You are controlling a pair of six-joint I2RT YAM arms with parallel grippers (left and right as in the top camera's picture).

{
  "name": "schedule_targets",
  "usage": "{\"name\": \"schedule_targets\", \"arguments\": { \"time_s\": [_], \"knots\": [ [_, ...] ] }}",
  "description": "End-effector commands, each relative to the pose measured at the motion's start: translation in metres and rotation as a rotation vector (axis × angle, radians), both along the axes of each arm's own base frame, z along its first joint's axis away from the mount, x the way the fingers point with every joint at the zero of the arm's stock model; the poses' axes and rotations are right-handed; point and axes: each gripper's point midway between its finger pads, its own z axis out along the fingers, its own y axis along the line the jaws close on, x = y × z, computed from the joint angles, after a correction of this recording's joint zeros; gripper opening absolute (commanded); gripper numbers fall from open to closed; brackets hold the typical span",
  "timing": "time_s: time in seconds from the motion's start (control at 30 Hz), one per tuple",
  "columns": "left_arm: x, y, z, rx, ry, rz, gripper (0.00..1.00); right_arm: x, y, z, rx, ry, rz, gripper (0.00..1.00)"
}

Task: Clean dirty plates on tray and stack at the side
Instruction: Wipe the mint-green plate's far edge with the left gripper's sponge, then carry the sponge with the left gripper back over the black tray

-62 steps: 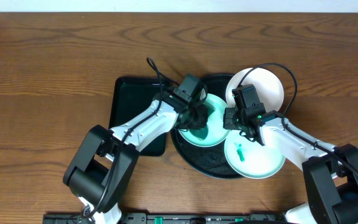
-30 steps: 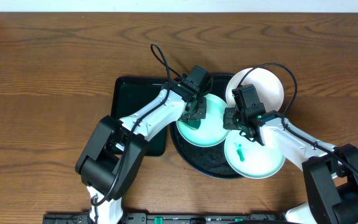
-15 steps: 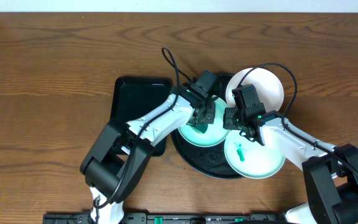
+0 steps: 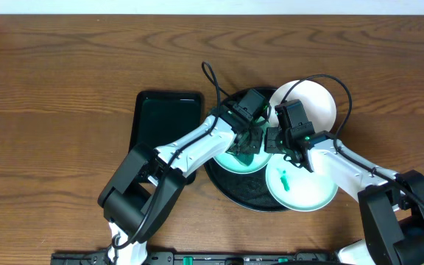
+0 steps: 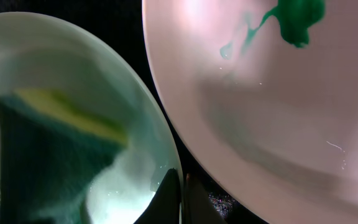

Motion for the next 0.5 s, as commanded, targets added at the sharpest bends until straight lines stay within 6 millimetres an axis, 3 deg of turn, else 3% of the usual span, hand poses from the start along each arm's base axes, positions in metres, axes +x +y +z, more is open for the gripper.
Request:
{"name": "schedule_targets", "arguments": {
  "time_s": [0.0, 0.23, 0.47],
  "knots": [
    [-0.021, -0.015, -0.004, -0.045, 0.091, -0.050, 0.08, -0.004, 0.013, 0.003, 0.059, 0.012, 0.030, 0.01],
    [-0.022, -0.006, 0.001, -0.007, 0.075, -0.064, 0.08, -0.004, 0.013, 0.003, 0.059, 0.012, 0.030, 0.01],
    [-0.007, 0.038, 0.006, 0.212, -0.040, -0.004, 0.08, -0.004, 0.013, 0.003, 0.059, 0.012, 0.030, 0.01]
  ]
}}
